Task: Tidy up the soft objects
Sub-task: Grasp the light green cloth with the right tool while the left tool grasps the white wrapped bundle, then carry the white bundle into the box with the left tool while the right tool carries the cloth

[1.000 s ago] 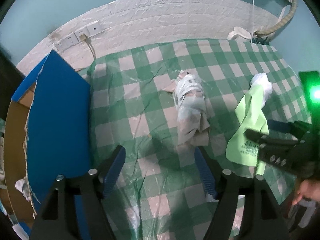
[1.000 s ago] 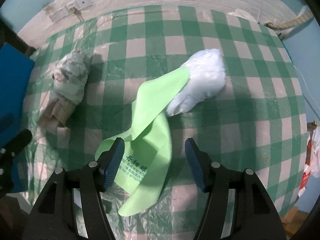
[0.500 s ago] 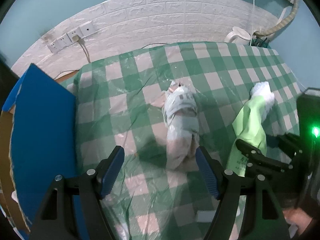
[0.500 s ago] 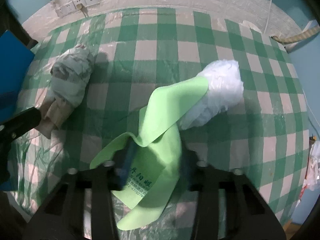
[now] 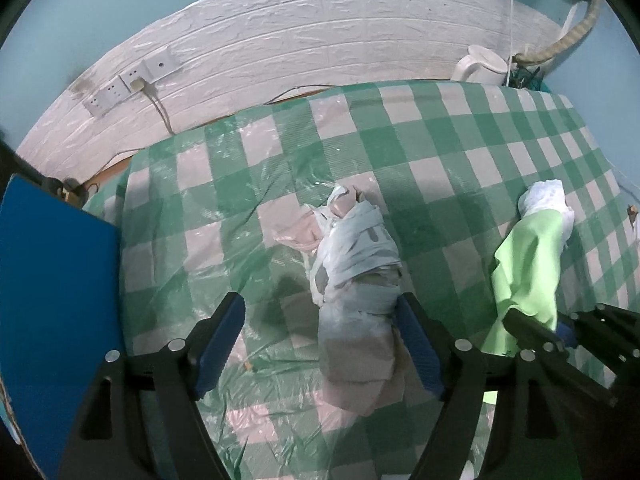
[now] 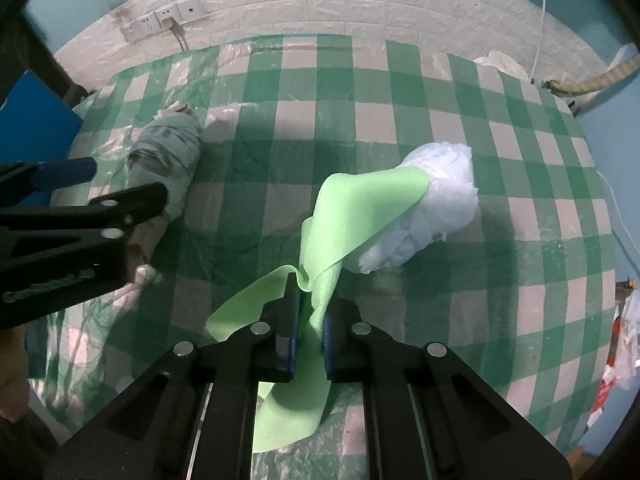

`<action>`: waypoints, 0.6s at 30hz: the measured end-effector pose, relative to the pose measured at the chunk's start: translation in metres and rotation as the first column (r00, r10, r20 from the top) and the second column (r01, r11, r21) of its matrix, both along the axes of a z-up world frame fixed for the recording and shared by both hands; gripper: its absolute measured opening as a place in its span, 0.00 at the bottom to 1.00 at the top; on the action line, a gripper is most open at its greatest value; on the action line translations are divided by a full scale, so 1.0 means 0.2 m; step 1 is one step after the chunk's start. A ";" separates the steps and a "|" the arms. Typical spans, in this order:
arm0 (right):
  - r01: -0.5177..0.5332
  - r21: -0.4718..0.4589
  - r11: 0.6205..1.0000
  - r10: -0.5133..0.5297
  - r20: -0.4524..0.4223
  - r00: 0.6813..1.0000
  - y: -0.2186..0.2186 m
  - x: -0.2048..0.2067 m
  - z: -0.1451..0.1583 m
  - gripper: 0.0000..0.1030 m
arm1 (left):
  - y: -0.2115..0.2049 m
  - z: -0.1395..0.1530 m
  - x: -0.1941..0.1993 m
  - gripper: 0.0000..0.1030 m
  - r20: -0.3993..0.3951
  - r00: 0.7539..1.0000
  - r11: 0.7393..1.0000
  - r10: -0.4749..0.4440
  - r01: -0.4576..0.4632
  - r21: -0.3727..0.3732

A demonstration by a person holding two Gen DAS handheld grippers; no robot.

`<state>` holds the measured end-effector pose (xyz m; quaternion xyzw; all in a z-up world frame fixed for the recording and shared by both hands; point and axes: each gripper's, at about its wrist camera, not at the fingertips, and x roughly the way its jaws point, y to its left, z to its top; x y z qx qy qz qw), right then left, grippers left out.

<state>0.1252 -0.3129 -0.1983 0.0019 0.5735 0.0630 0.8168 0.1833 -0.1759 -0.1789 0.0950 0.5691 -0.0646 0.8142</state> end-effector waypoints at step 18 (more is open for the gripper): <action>0.017 -0.027 0.999 -0.015 0.076 0.997 -0.04 0.02 0.15 0.08 | -0.03 -0.08 0.03 0.33 -0.075 0.997 0.998 -0.013 0.009 -0.054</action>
